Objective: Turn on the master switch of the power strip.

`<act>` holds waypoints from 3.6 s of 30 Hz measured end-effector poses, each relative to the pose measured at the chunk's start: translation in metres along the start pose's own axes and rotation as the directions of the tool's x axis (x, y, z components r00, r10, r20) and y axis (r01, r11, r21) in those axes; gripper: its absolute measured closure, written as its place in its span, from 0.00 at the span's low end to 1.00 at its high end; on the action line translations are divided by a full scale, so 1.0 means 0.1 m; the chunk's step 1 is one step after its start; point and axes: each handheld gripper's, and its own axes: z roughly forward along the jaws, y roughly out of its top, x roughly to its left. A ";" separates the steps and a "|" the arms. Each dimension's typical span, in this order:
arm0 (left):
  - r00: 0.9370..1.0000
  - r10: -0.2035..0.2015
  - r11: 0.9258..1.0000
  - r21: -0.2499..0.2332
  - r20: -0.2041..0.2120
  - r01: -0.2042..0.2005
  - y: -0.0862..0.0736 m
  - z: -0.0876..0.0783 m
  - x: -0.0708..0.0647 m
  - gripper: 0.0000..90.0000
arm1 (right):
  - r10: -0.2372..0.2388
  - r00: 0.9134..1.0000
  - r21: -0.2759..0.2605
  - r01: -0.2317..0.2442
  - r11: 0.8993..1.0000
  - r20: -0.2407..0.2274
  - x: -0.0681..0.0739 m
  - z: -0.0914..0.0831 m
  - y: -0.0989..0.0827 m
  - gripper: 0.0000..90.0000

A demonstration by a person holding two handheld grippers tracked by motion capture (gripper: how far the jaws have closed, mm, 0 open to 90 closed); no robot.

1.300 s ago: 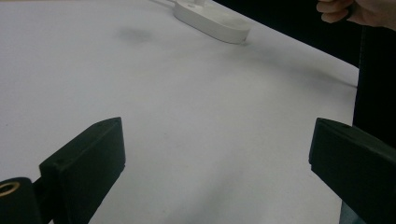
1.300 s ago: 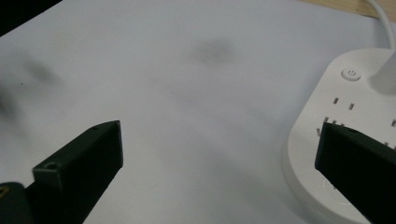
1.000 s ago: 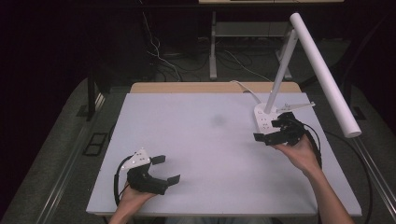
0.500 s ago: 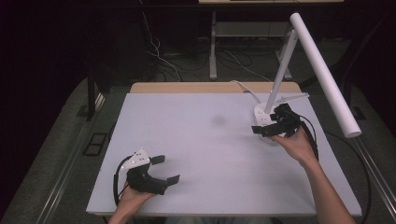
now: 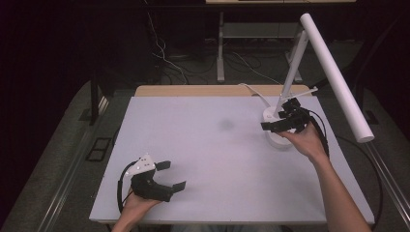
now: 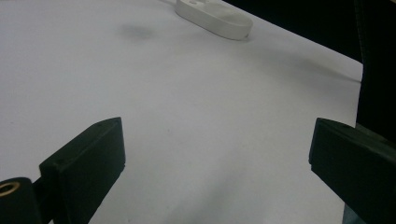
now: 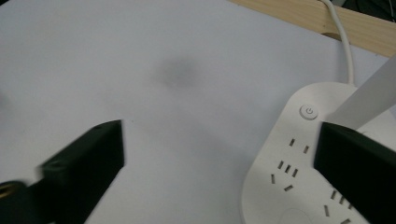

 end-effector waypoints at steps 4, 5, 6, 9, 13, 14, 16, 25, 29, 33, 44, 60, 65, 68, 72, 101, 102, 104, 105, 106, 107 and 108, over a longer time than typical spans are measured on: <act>1.000 -0.002 1.000 0.003 0.004 0.002 0.01 0.00 0.00 0.03 | -0.012 0.999 0.017 0.011 1.000 0.036 -0.03 0.00 0.06 0.30; 1.000 -0.003 1.000 0.003 0.006 0.003 0.01 0.00 0.00 0.03 | -0.006 0.999 0.021 0.005 1.000 0.042 -0.04 -0.01 0.08 0.34; 1.000 -0.003 1.000 0.003 0.006 0.003 0.01 0.00 0.00 0.03 | -0.006 0.999 0.019 0.005 1.000 0.048 -0.05 0.00 0.09 0.37; 1.000 -0.009 1.000 0.000 0.006 0.009 0.00 0.00 0.00 0.03 | -0.009 0.998 0.023 0.007 1.000 0.063 -0.08 0.02 0.11 0.44; 1.000 -0.008 1.000 0.000 0.005 0.008 0.00 0.00 0.01 0.03 | -0.019 0.996 0.036 0.016 0.999 0.082 -0.10 0.05 0.15 0.54; 1.000 -0.008 1.000 0.001 0.005 0.008 0.00 0.00 0.01 0.03 | -0.024 0.996 0.041 0.020 0.999 0.086 -0.10 0.06 0.16 0.57; 1.000 -0.008 1.000 -0.001 0.005 0.008 0.00 0.00 0.01 0.03 | -0.028 0.996 0.044 0.024 0.999 0.089 -0.10 0.08 0.18 0.62; 1.000 -0.002 1.000 -0.001 -0.002 0.002 0.00 -0.01 0.01 0.03 | -0.085 0.990 0.101 0.073 0.992 0.111 -0.09 0.19 0.29 0.88; 1.000 0.000 1.000 -0.001 -0.001 0.000 0.00 0.00 0.00 0.03 | -0.106 0.987 0.115 0.092 0.989 0.121 -0.08 0.25 0.33 0.99; 1.000 -0.001 1.000 -0.003 -0.001 0.001 0.00 -0.01 0.01 0.03 | -0.113 0.983 0.117 0.096 0.989 0.145 -0.07 0.30 0.37 0.99; 1.000 0.001 1.000 -0.007 0.001 -0.001 0.01 0.01 0.01 0.03 | -0.152 0.970 0.145 0.125 0.981 0.191 -0.10 0.45 0.41 0.99; 1.000 0.000 1.000 -0.017 -0.003 0.000 0.01 0.00 0.03 0.03 | -0.133 0.964 0.177 0.093 0.980 0.229 -0.32 0.67 0.37 0.99; 1.000 -0.005 1.000 -0.022 0.001 0.005 0.01 -0.01 0.04 0.03 | -0.137 0.963 0.196 0.092 0.976 0.233 -0.37 0.73 0.35 0.99; 1.000 -0.007 1.000 -0.018 0.002 0.007 0.02 0.00 0.03 0.03 | -0.149 0.961 0.209 0.099 0.973 0.235 -0.40 0.78 0.33 0.99; 1.000 0.000 1.000 -0.013 0.005 0.000 0.01 0.01 0.04 0.03 | -0.144 0.961 0.212 0.094 0.973 0.237 -0.42 0.83 0.32 0.99; 1.000 -0.004 1.000 -0.011 0.000 0.004 0.00 -0.01 0.04 0.04 | -0.132 0.964 0.191 0.088 0.978 0.232 -0.49 0.98 0.23 1.00; 1.000 -0.003 1.000 -0.011 0.001 0.003 0.00 -0.01 0.04 0.04 | -0.132 0.964 0.191 0.088 0.978 0.232 -0.49 0.98 0.23 1.00; 1.000 -0.005 1.000 -0.012 0.000 0.005 0.00 -0.01 0.04 0.04 | -0.131 0.963 0.191 0.086 0.978 0.234 -0.49 0.98 0.23 1.00; 1.000 -0.003 1.000 -0.011 0.001 0.003 0.00 -0.01 0.04 0.04 | -0.131 0.963 0.192 0.086 0.978 0.235 -0.49 0.98 0.23 1.00; 1.000 0.000 1.000 -0.009 0.001 0.000 0.00 -0.01 0.04 0.04 | -0.131 0.963 0.192 0.086 0.978 0.235 -0.49 0.98 0.23 1.00; 1.000 -0.001 1.000 -0.009 0.002 0.001 0.00 -0.01 0.04 0.04 | -0.125 0.963 0.192 0.080 0.978 0.239 -0.49 0.99 0.22 1.00; 1.000 0.001 1.000 -0.008 0.002 -0.001 0.00 -0.01 0.04 0.04 | -0.126 0.961 0.192 0.080 0.978 0.245 -0.48 0.99 0.22 1.00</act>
